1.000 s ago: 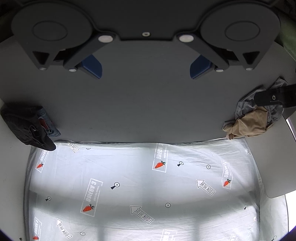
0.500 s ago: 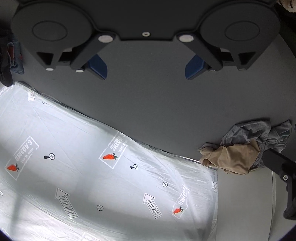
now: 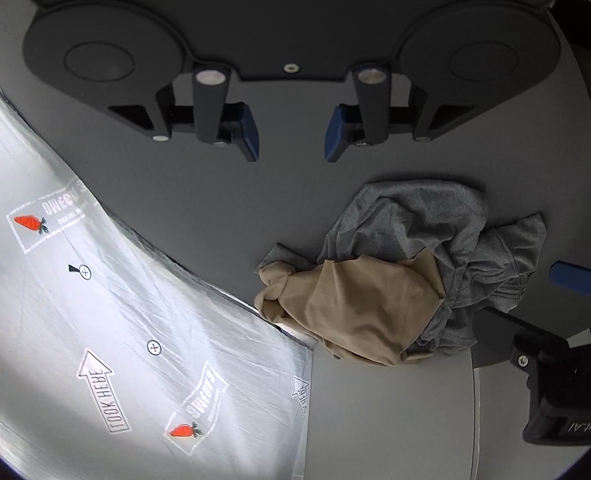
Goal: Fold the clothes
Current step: 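Move both tools toward the beige shirt on the clothes pile, then grasp the beige shirt with the right tool and lift it up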
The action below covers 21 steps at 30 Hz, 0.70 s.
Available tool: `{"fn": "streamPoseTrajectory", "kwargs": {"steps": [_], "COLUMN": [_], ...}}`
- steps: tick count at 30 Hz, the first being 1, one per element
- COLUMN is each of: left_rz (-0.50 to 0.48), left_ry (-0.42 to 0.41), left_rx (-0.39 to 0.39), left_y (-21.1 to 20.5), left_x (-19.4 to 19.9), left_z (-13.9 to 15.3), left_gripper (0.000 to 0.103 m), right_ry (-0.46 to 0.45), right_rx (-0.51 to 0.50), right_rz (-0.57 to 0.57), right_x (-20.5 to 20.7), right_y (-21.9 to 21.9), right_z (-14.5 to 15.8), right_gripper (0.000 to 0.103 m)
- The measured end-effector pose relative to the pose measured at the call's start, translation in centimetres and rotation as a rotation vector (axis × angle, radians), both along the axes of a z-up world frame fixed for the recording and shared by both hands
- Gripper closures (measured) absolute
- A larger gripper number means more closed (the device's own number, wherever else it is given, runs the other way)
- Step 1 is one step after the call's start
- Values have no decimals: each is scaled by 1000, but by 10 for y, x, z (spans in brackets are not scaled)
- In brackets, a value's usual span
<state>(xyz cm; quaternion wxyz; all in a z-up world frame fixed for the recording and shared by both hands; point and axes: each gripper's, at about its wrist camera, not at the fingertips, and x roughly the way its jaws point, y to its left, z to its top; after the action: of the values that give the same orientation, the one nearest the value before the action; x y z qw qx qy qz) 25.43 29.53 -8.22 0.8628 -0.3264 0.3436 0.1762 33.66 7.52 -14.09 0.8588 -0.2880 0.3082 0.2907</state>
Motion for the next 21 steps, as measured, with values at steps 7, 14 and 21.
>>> {"fn": "streamPoseTrajectory", "kwargs": {"steps": [7,14,21], "left_rz": [41,80,36], "left_ry": [91,167,155], "left_rx": [31,51,118], "left_y": [66,92,77], "left_x": [47,77,82], "left_z": [-41,-65,-49], "left_gripper": [0,0,0], "right_ry": [-211,-353,-534], "right_rx": [-271,-356,-175], "right_rz": [271,476,289], "right_x": [61,100,95], "right_y": [126,172,150], "right_z": [-58,-102,-34], "right_gripper": [66,86,100]}}
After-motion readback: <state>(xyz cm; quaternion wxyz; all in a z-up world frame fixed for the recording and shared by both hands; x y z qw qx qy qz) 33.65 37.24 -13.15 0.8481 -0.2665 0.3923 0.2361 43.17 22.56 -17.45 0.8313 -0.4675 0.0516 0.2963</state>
